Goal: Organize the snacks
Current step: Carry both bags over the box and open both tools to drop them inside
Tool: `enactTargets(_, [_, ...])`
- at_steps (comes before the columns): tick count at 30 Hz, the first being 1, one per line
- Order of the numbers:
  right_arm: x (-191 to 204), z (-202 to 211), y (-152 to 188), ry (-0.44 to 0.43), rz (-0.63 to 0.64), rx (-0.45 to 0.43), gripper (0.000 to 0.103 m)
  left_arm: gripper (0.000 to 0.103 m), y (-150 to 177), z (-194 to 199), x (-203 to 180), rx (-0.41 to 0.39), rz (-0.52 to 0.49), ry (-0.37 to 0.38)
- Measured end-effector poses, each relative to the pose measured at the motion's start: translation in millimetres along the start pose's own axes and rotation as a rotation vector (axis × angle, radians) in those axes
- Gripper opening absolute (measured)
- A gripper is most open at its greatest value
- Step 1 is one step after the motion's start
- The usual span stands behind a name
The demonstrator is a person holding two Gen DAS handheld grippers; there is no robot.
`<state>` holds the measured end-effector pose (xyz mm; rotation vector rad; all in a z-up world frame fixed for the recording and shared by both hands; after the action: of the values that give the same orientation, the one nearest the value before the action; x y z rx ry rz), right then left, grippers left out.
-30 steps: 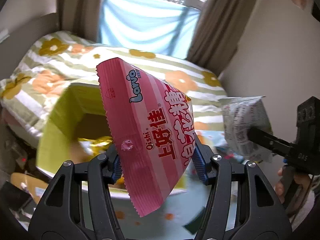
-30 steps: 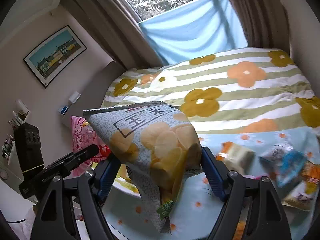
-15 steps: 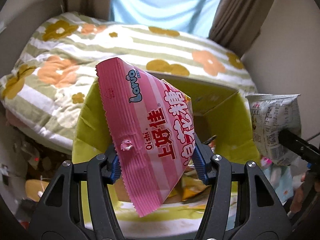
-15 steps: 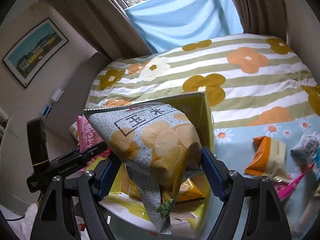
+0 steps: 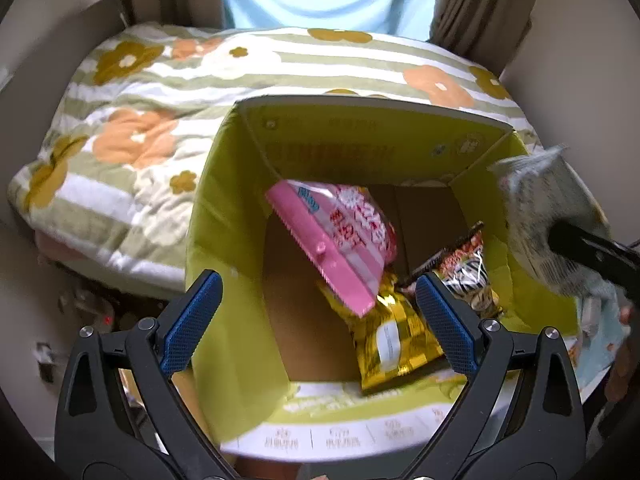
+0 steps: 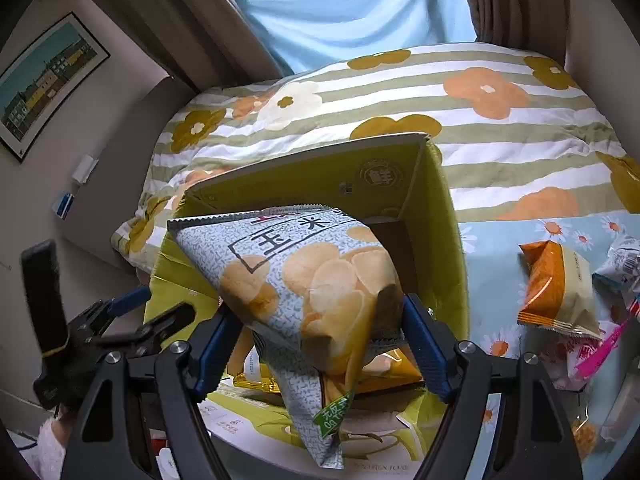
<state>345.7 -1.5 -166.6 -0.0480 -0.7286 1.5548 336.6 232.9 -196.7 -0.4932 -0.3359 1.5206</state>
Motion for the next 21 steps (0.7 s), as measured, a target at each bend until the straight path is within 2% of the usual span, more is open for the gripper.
enactTargets(6, [5,-13,-13,0.002,0.004,0.004,0.077,0.097,11,16,5,-0.015,0.043,0.013])
enactTargets(7, [5,-15,-14,0.006,0.003,-0.001,0.081,0.097,13,18,4,-0.017,0.048,0.011])
enactTargets(9, [6,-17,-13,0.026,0.017,-0.02,0.096,0.097,16,23,5,-0.019,0.055,0.007])
enactTargets(13, [11,-11,-6,0.02,0.04,-0.053,0.096,0.097,24,31,5,-0.013,0.053,0.009])
enactTargets(21, [9,1,16,0.029,0.058,-0.006,0.096,0.097,33,37,7,-0.012,0.063,0.036])
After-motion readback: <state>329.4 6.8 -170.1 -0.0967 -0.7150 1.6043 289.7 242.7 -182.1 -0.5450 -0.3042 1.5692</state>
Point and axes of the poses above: each gripper's, at about its wrist camera, not at the fingertips, and z roughly against the way its jaws point, x to its left, y to its underside, the point moved 4 cm from there along -z, roughly the way its jaws point, and after that the axes turned 2 degrees about -x, right-handed, at the moved point
